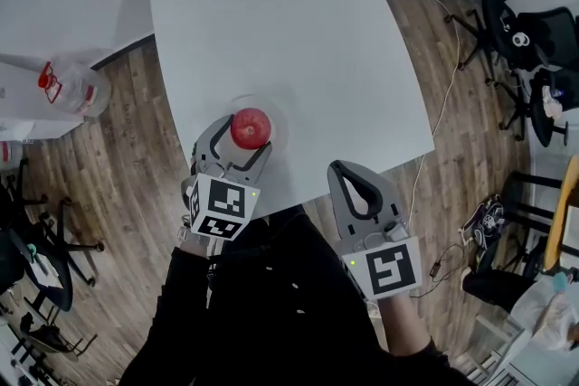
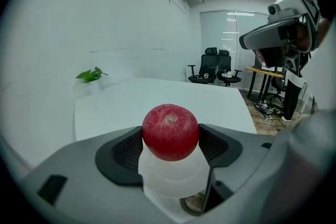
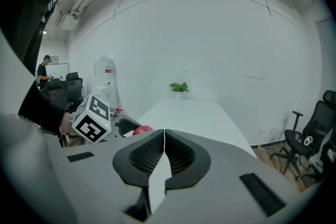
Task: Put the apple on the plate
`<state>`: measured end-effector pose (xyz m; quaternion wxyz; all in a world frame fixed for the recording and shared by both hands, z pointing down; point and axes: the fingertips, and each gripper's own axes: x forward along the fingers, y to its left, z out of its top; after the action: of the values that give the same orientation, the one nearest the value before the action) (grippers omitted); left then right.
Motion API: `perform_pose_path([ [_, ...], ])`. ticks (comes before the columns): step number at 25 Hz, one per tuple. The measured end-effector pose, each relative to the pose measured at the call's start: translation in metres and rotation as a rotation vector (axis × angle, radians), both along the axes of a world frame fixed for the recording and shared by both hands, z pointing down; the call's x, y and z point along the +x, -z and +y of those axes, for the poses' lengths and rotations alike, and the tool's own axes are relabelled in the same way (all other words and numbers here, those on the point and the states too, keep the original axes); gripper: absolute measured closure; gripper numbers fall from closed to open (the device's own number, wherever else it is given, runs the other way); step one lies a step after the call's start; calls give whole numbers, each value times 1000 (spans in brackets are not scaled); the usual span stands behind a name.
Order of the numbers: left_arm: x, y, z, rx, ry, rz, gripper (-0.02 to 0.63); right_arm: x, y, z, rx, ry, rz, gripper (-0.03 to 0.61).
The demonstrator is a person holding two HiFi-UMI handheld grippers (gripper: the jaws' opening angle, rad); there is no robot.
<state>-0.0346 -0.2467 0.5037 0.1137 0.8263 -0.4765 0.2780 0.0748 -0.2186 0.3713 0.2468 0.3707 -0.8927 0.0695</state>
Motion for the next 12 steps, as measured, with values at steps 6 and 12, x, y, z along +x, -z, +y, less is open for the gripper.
perform_pose_path([
  [6, 4, -19, -3, -35, -13, -8, 270, 1, -2, -3, -9, -1, 3, 535],
  [12, 8, -31, -5, -51, -36, -37, 270, 1, -6, -3, -17, 0, 9, 535],
])
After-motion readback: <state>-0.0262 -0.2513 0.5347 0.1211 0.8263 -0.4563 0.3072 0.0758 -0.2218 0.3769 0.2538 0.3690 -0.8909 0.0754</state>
